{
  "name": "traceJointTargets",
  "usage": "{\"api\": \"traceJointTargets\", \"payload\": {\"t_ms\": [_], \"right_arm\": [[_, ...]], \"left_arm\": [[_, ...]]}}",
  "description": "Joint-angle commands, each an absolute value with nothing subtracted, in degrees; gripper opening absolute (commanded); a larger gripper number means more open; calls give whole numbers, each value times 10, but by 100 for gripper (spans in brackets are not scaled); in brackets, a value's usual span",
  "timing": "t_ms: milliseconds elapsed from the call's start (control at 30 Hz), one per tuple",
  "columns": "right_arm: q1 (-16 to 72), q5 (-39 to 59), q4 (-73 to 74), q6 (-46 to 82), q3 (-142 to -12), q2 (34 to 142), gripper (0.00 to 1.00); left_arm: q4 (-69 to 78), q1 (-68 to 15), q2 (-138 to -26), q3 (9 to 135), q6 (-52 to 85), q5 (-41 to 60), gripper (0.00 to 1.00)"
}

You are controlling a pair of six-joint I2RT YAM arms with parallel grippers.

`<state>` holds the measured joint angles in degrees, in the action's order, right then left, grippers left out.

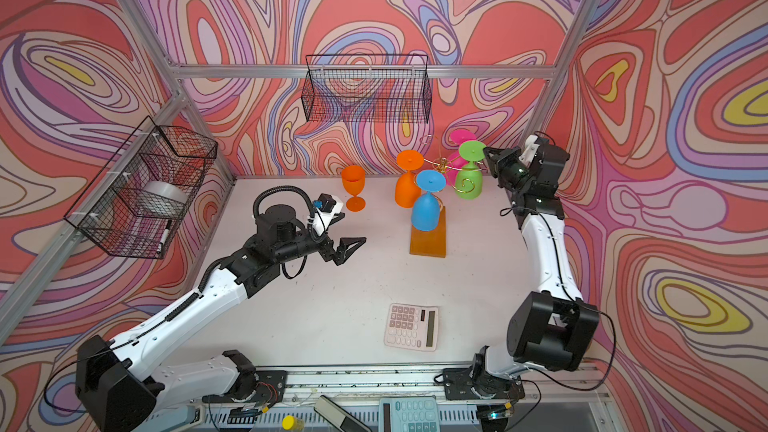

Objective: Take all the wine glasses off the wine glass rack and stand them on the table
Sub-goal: 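Close the right gripper on the green glass foot and hold it, then pull the green glass off its rack hook and carry it toward the left gripper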

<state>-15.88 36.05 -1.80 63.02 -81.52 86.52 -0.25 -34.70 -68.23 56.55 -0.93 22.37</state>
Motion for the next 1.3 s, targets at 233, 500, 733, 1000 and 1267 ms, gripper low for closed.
{"api": "traceJointTargets", "payload": {"t_ms": [233, 500, 733, 1000, 1267], "right_arm": [[-154, 320, 1, 613, -856, 895, 0], [-155, 297, 1, 612, -865, 913, 0], [-154, 243, -27, 577, -869, 901, 0], [-154, 177, -64, 523, -875, 874, 0], [-155, 131, -59, 481, -861, 828, 0]], "left_arm": [[-7, -353, -669, 562, -27, 217, 100], [-9, -354, -667, 561, -29, 214, 100], [-8, -354, -667, 562, -29, 215, 100], [-8, -354, -670, 562, -27, 217, 100], [-6, -355, -674, 563, -20, 214, 100]]}}
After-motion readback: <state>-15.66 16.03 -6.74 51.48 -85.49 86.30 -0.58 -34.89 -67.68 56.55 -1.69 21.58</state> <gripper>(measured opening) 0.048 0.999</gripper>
